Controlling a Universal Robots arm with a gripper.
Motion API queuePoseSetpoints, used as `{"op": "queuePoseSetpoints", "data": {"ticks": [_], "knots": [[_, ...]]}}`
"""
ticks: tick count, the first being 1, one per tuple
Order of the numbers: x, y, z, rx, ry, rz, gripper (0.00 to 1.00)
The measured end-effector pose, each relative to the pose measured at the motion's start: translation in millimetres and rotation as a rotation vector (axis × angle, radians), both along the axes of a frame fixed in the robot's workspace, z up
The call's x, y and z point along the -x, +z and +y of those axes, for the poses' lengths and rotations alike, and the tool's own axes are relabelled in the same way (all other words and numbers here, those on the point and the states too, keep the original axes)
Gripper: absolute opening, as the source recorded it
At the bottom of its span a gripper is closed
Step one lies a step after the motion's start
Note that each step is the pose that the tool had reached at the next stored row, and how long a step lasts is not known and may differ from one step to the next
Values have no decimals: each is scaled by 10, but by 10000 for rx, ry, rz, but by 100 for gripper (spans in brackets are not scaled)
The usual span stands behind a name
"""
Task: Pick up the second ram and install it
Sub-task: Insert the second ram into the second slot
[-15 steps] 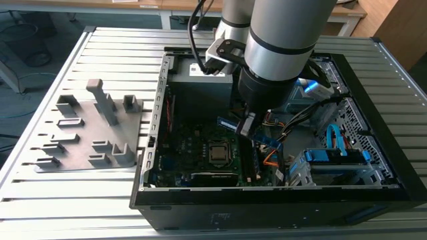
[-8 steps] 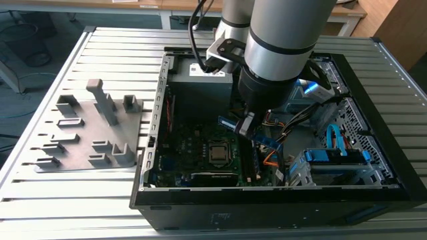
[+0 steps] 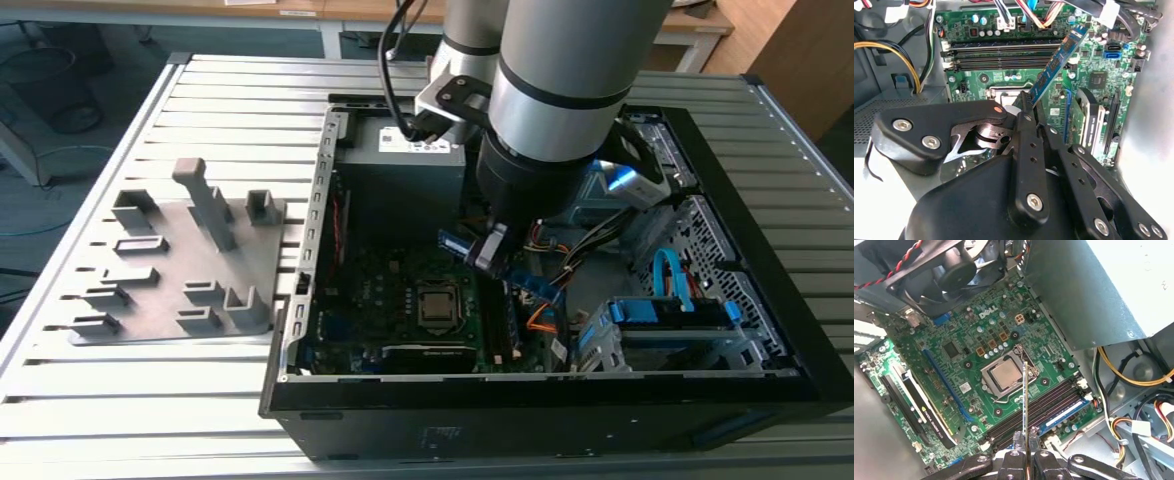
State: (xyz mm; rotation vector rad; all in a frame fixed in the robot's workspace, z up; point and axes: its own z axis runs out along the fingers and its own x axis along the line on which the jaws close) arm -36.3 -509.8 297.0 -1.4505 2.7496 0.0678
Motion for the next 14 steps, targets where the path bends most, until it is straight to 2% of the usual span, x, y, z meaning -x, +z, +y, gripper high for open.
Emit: {"op": "queuePoseSetpoints", "data": {"ticks": [14], "knots": [[0, -3, 0, 6, -755, 0, 14]]}}
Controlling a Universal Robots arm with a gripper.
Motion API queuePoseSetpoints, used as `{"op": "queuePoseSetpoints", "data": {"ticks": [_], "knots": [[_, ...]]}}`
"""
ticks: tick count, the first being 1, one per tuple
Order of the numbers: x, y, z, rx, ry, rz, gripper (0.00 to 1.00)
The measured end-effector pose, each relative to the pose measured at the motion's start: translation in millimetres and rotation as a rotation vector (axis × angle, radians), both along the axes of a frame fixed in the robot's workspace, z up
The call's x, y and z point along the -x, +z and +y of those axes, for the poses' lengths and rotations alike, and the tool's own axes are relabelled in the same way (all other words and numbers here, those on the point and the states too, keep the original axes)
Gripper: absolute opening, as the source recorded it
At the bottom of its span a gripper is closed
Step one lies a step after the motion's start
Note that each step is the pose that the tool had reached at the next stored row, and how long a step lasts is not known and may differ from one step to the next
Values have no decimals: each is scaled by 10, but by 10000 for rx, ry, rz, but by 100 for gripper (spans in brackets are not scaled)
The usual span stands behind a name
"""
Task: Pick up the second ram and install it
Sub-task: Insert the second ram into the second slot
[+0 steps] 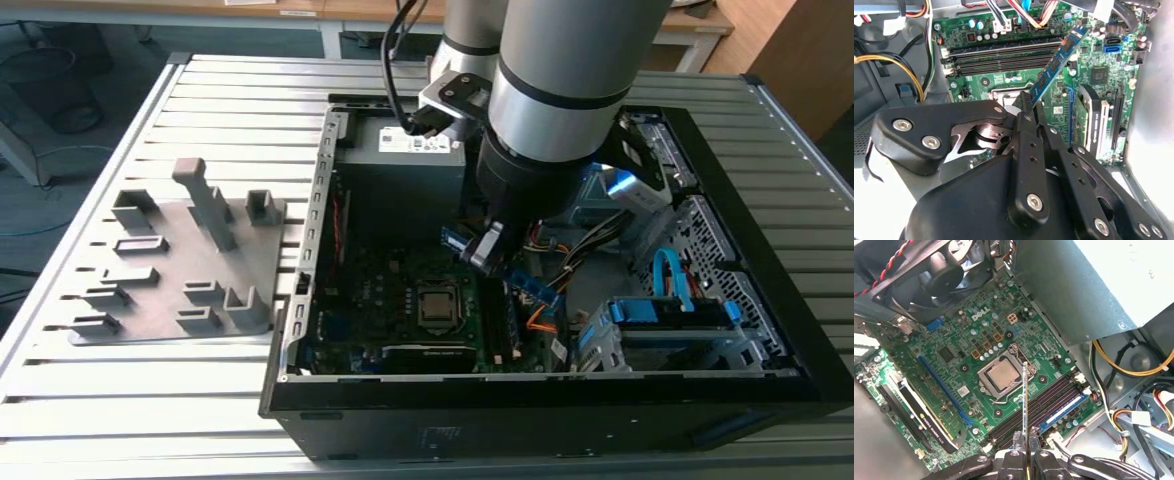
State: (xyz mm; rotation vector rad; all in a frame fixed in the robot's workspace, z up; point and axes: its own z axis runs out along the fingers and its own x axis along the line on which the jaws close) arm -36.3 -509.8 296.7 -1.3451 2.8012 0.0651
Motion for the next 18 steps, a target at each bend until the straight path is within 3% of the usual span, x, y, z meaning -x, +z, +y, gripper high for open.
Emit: {"op": "queuePoseSetpoints", "data": {"ticks": [18], "knots": [[0, -4, 0, 6, -953, -1, 14]]}}
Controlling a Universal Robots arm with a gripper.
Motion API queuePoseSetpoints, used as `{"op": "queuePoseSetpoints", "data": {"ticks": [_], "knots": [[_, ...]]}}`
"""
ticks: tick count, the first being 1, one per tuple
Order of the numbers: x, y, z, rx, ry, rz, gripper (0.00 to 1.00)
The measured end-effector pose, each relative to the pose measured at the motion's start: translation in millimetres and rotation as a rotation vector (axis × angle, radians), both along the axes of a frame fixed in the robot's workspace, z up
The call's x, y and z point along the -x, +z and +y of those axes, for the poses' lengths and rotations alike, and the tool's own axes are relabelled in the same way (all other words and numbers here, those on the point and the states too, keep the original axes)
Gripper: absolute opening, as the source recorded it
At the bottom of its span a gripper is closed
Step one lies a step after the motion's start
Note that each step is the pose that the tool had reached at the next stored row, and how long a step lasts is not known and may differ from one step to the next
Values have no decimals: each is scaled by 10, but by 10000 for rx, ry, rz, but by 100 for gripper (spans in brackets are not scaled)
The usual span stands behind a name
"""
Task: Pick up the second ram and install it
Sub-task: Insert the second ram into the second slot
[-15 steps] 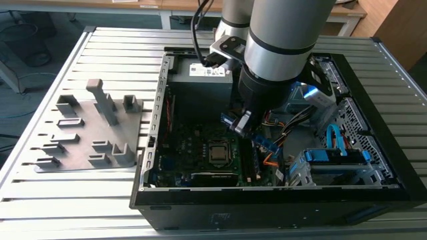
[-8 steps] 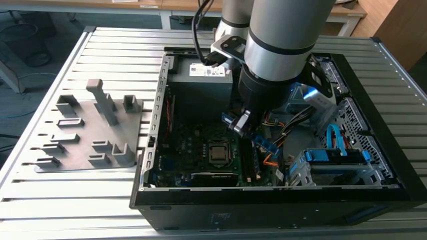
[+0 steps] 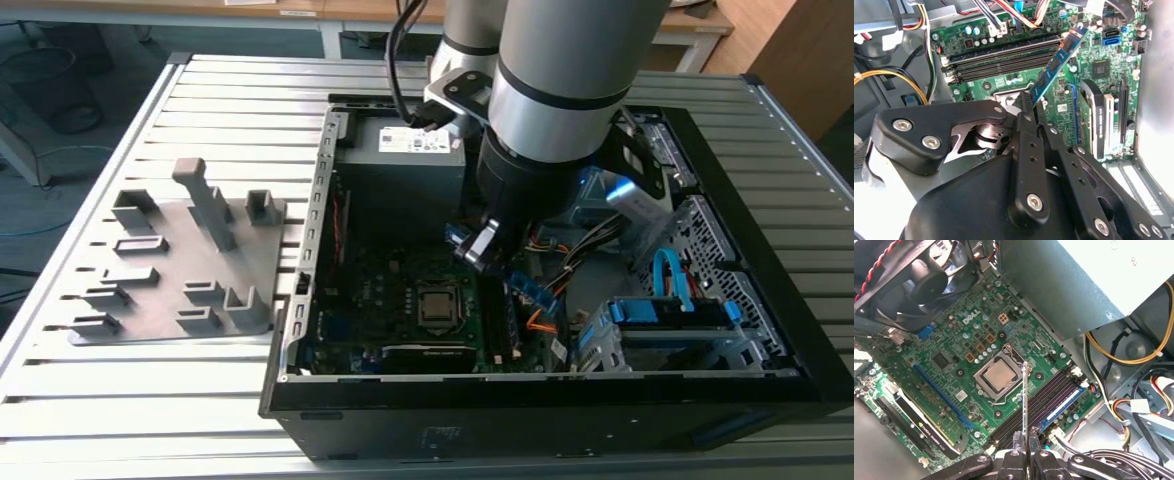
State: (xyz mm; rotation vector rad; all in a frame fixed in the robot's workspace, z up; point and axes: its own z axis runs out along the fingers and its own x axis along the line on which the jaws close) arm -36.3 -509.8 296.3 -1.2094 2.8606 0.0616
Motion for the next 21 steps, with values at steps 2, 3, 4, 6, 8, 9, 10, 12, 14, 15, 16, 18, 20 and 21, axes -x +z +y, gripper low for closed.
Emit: {"op": "queuePoseSetpoints", "data": {"ticks": [2, 3, 4, 6, 8, 9, 10, 12, 14, 15, 16, 18, 20, 21], "knots": [[0, 0, 0, 2, -103, 0, 14], [0, 0, 0, 3, -155, 0, 14], [0, 0, 0, 5, -206, 1, 14], [0, 0, 0, 6, -312, 0, 14], [0, 0, 0, 7, -418, 0, 14], [0, -1, 0, 7, -470, 0, 14], [0, -1, 0, 8, -522, 0, 14], [0, -1, 0, 9, -631, 0, 14], [0, -1, 0, 10, -737, 1, 14], [0, -1, 0, 11, -790, 0, 14], [0, -1, 0, 11, -843, 0, 14], [0, -2, 0, 13, -948, 0, 14], [0, -2, 0, 14, -1059, 0, 14], [0, -2, 0, 15, -1113, 1, 14]]}}
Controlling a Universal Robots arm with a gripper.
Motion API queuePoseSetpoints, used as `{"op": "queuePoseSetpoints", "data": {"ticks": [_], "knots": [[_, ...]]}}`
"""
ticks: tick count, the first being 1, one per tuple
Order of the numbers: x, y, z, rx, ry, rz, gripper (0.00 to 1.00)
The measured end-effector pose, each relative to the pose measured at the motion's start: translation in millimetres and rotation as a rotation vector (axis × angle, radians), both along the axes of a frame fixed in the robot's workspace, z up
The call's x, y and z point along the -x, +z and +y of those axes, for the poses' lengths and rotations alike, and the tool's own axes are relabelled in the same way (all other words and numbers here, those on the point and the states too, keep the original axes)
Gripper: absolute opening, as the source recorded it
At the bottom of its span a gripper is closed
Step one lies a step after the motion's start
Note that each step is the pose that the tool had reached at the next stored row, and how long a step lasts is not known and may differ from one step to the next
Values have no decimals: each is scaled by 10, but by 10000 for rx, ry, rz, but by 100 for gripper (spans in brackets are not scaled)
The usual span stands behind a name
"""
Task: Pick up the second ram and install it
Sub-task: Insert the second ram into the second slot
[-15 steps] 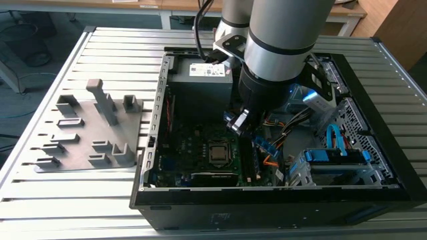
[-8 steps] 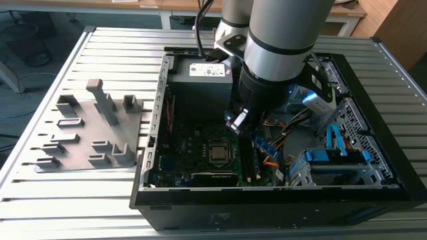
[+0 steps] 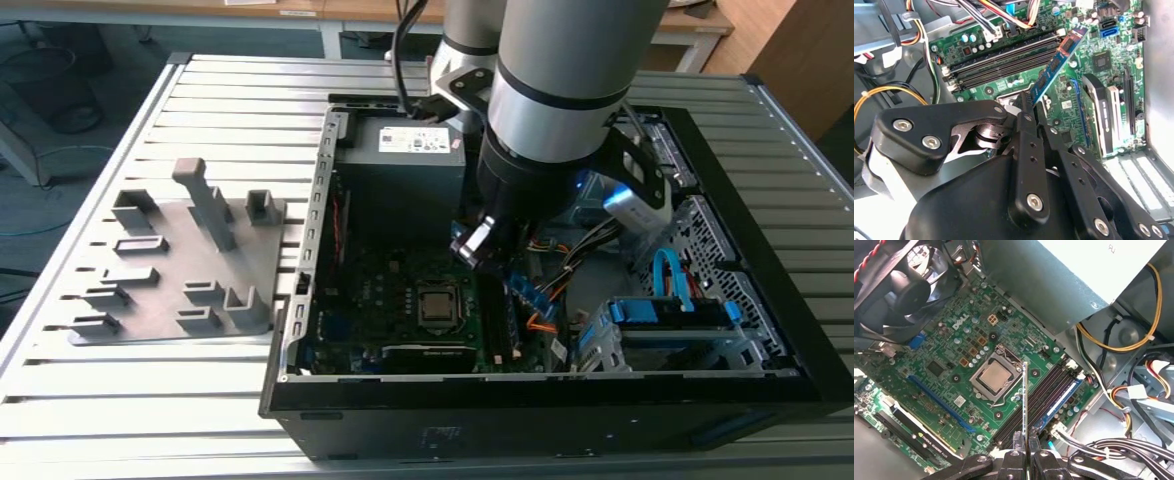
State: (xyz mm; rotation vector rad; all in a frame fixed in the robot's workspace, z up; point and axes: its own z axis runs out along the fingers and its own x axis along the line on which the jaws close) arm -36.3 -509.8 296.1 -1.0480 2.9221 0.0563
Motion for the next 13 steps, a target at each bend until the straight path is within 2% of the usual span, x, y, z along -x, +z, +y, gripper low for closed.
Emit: {"op": "queuePoseSetpoints", "data": {"ticks": [13], "knots": [[0, -2, 0, 9, -749, 0, 14]]}}
